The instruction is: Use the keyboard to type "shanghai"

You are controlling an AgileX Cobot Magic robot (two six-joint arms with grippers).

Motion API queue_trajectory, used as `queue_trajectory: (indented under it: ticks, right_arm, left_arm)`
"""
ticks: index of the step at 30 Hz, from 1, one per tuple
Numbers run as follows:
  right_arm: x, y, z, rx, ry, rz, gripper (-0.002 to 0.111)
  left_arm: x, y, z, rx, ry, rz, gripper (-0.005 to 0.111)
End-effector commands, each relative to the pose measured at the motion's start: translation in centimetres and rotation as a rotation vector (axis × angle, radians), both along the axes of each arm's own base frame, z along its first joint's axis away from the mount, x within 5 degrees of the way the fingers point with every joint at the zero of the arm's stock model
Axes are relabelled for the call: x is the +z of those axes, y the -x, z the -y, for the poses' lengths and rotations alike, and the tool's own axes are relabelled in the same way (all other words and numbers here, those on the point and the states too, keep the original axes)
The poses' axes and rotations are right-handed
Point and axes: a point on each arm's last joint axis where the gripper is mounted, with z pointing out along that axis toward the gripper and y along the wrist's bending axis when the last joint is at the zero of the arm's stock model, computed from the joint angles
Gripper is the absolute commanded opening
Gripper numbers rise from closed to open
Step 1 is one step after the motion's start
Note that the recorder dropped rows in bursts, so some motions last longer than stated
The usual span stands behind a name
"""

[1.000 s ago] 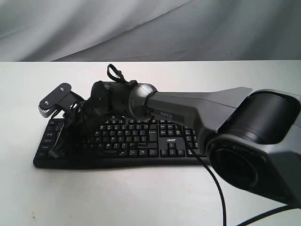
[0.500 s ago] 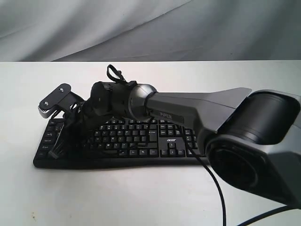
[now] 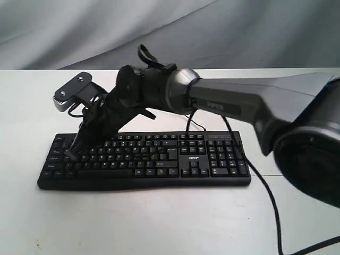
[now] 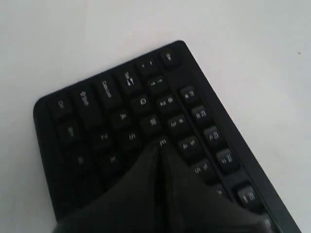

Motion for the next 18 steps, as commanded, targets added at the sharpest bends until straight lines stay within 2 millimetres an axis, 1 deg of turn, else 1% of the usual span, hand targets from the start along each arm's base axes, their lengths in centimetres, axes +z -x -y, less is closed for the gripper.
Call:
queue_trajectory:
  ticks: [1, 3, 6, 13, 18]
  right_arm:
    - [1.1, 0.4, 2.7, -0.065, -0.007, 0.018, 0.0]
    - [0.5, 0.8, 3.3, -0.076, 0.005, 0.007, 0.0]
    - [-0.4, 1.2, 3.6, -0.089, 0.011, -0.023, 0.0]
    - [-2.0, 1.1, 3.4, -0.101, 0.023, -0.038, 0.0]
    - [-2.7, 1.0, 3.3, -0.103, 0.025, -0.037, 0.0]
  left_arm:
    - [0.0, 0.0, 0.1, -0.008, 0.003, 0.01, 0.0]
    - [0.0, 0.0, 0.1, -0.008, 0.003, 0.01, 0.0]
    - [0.0, 0.0, 0.1, -0.008, 0.003, 0.01, 0.0]
    - [0.0, 0.0, 0.1, -0.008, 0.003, 0.01, 0.0]
    - [0.0, 0.0, 0.1, -0.008, 0.003, 0.01, 0.0]
